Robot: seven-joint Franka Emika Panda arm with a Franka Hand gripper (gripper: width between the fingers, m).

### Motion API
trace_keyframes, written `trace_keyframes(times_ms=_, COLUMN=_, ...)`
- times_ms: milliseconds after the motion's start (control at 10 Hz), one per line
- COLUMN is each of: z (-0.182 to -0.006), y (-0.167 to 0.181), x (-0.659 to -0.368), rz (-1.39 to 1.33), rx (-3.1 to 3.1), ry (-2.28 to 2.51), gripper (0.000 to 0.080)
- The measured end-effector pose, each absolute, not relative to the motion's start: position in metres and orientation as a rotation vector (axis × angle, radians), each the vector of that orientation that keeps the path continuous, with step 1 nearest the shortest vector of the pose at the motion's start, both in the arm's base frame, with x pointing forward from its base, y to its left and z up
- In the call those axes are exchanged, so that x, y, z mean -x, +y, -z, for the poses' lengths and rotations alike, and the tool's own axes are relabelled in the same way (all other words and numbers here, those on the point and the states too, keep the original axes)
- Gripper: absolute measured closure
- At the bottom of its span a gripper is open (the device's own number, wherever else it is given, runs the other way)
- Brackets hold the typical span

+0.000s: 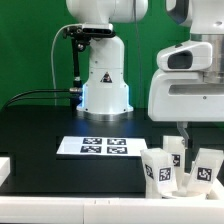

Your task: Assemble stool

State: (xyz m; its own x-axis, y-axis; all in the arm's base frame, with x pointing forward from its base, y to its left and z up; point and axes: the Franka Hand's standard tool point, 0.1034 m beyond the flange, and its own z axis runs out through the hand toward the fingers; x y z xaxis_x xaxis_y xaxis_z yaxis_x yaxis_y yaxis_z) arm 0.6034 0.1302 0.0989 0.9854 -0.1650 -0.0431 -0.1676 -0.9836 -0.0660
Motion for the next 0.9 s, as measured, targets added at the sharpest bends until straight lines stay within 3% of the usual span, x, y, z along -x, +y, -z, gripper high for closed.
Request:
trace_keyframes(times_ms=200, z=-0.0984, y=0.1275, x=-0.6038, rz=-0.052, rx=3.074, ry=0.094, gripper=0.0150)
trace_keyframes(times_ms=500, z=-0.1022, y=0.1304, x=-0.6034, rz=-0.065, rx=3.009, ry=-0.630, gripper=0.0150)
trace_keyframes(times_ms=900, z=-0.1041, y=0.1276, x=-0.6029, rz=-0.029, rx=2.932, ry=-0.982, gripper=0.0150)
